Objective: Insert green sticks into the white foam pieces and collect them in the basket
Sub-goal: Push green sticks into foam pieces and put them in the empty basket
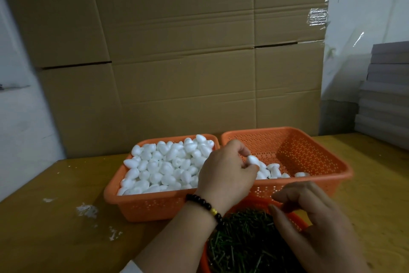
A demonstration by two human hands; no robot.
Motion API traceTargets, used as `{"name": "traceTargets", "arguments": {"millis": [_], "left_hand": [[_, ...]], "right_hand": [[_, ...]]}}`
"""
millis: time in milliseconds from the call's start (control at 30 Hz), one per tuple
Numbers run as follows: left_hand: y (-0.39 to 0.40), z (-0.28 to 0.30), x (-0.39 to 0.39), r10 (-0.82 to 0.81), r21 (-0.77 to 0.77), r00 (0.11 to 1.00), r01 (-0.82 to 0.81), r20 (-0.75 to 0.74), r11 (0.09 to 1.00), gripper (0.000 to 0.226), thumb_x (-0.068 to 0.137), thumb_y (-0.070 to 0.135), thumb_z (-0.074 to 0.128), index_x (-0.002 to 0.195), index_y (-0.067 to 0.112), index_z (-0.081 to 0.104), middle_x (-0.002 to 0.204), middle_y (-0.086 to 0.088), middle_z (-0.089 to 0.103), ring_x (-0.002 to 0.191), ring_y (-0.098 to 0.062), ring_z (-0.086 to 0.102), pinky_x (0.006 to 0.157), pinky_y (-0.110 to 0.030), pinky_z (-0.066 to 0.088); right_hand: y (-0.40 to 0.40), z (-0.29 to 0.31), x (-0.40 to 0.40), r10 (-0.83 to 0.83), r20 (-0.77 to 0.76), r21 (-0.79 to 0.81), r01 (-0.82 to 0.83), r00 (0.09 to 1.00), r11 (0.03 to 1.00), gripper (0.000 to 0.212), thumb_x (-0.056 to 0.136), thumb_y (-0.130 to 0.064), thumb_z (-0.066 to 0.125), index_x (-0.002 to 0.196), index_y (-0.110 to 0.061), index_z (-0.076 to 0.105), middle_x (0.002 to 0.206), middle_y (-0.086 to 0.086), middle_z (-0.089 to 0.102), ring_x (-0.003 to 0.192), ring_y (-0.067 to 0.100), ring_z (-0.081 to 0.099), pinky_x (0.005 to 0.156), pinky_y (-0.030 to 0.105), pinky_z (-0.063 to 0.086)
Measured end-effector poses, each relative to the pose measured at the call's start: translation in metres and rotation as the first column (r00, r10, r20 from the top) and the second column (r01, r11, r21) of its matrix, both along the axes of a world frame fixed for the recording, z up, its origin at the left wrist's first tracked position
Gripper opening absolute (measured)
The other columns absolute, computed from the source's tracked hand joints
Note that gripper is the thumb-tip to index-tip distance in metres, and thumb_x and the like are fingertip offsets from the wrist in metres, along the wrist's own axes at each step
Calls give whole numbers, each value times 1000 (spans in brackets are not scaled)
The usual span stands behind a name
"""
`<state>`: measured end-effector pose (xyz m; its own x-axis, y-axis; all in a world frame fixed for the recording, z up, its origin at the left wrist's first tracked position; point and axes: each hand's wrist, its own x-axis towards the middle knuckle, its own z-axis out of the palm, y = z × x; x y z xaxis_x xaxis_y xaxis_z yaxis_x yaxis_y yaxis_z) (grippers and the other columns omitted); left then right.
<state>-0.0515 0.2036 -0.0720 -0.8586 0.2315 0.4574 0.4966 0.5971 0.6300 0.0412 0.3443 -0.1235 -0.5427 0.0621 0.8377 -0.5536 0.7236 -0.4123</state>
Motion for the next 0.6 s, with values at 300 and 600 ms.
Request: {"name": "traceTargets", "arguments": {"millis": [300,600], "left_hand": [[24,-8,-37,33,-369,978,-109,-206,923,9,91,20,52,99,22,57,89,0,67,83,-22,61,58,-30,35],[8,13,-47,69,-285,998,-65,4,956,31,86,14,51,113,28,58,110,3,66,101,-17,61,84,-31,48]], "right_hand": [[-2,4,4,81,121,181,-102,989,978,6,75,-29,71,77,-27,65,86,-20,58,65,-3,58,53,21,48],[-2,14,8,41,469,397,-252,882,882,37,72,-68,50,92,-41,66,89,-25,56,76,-7,59,65,16,52]]}}
